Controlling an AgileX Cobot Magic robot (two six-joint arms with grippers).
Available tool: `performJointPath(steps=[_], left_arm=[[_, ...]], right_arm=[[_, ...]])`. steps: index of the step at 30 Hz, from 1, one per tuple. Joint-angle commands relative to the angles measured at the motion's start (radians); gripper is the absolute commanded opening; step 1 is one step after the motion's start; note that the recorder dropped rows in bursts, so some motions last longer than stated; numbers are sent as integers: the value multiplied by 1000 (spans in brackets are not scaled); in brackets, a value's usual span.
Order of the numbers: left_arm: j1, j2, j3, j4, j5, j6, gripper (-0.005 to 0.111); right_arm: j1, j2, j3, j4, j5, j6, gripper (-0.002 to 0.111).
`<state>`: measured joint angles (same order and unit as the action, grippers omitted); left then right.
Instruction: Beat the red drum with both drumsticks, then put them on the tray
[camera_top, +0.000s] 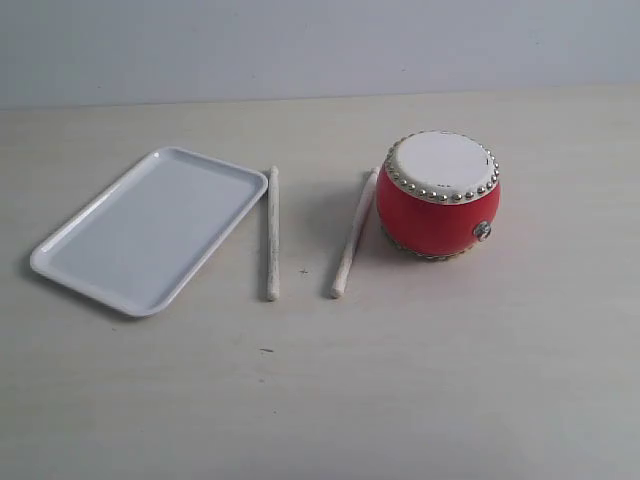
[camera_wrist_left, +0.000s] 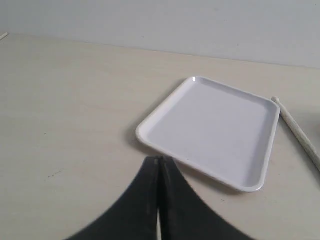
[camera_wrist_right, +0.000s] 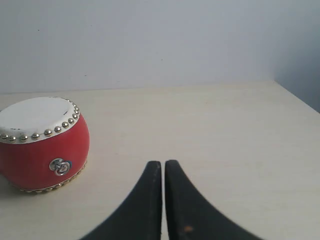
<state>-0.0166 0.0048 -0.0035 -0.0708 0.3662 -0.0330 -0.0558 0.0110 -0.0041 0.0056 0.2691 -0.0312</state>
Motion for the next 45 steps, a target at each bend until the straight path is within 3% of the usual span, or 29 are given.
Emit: performJointPath(steps=[1, 23, 28, 41, 45], left_arm=[[-4, -5, 4, 1, -10, 2, 0], [-4, -5, 4, 7, -12, 2, 0], [-4, -5, 4, 23, -44, 85, 0], [-4, -5, 4, 23, -508, 108, 0], [-4, -5, 4, 23, -664, 48, 0]], right_arm=[[2, 3, 4, 3, -5, 0, 3], [2, 3, 4, 3, -5, 0, 3], [2, 3, 4, 3, -5, 0, 3], [2, 3, 4, 3, -5, 0, 3], [2, 3, 4, 3, -5, 0, 3]])
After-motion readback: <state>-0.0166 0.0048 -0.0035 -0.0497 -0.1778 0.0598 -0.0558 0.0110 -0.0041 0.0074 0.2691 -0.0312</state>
